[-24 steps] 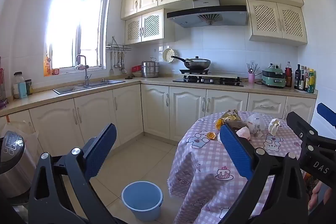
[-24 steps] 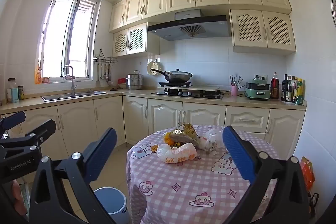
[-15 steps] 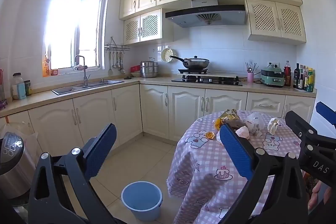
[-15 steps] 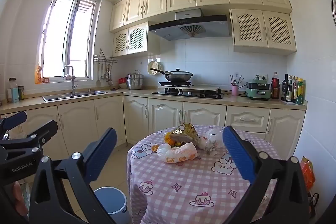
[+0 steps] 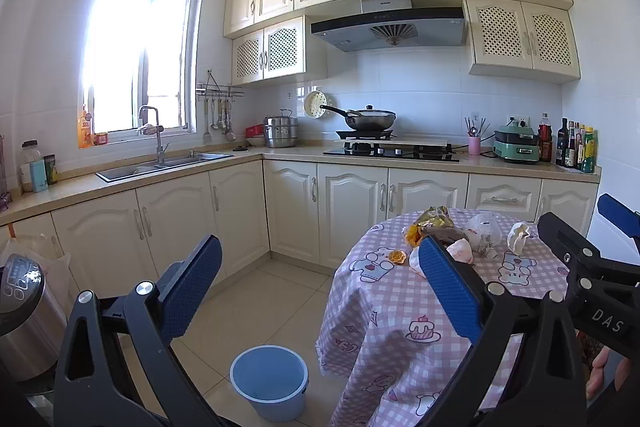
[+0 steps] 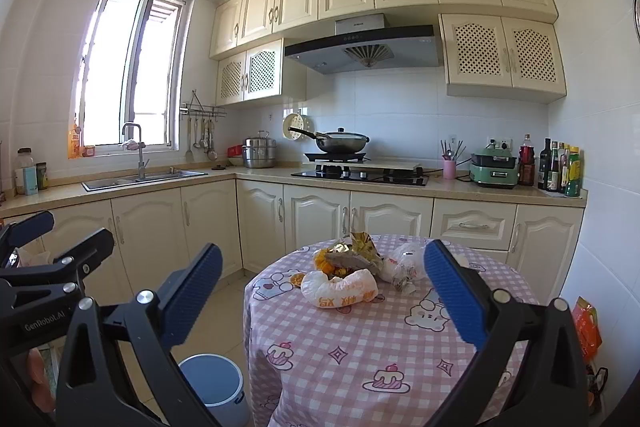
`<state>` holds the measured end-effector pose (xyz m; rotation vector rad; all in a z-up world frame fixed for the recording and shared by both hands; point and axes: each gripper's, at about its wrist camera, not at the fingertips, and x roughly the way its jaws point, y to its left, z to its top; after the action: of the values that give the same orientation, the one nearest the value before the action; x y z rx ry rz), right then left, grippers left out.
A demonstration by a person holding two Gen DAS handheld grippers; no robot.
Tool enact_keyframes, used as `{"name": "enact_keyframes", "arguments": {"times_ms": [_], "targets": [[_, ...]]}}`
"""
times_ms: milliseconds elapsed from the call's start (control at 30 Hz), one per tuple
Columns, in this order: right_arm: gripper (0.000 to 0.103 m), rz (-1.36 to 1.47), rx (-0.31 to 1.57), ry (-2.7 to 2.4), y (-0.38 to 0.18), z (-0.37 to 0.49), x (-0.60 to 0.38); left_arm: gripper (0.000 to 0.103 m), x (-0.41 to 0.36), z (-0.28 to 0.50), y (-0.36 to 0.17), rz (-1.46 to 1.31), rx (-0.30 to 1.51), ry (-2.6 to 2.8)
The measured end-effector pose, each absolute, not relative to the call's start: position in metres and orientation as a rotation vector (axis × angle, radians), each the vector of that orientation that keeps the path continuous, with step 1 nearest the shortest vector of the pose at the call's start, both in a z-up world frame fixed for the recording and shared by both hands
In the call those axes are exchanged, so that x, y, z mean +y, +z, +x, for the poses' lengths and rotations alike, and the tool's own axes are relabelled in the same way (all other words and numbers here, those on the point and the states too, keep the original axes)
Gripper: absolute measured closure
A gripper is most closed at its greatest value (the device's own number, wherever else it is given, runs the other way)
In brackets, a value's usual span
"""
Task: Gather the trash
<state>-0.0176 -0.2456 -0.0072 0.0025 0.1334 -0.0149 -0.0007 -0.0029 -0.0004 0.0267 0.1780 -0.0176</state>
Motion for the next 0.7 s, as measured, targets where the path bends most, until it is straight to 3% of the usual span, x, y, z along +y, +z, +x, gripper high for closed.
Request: {"name": "enact_keyframes", "arguments": {"times_ms": [700], "targets": [[0.004, 0.007, 0.137, -0.028, -0.0059, -0.021, -0.2477, 0.008, -0.004, 0.0039, -0.0043, 0.03, 0.188, -0.018]]}}
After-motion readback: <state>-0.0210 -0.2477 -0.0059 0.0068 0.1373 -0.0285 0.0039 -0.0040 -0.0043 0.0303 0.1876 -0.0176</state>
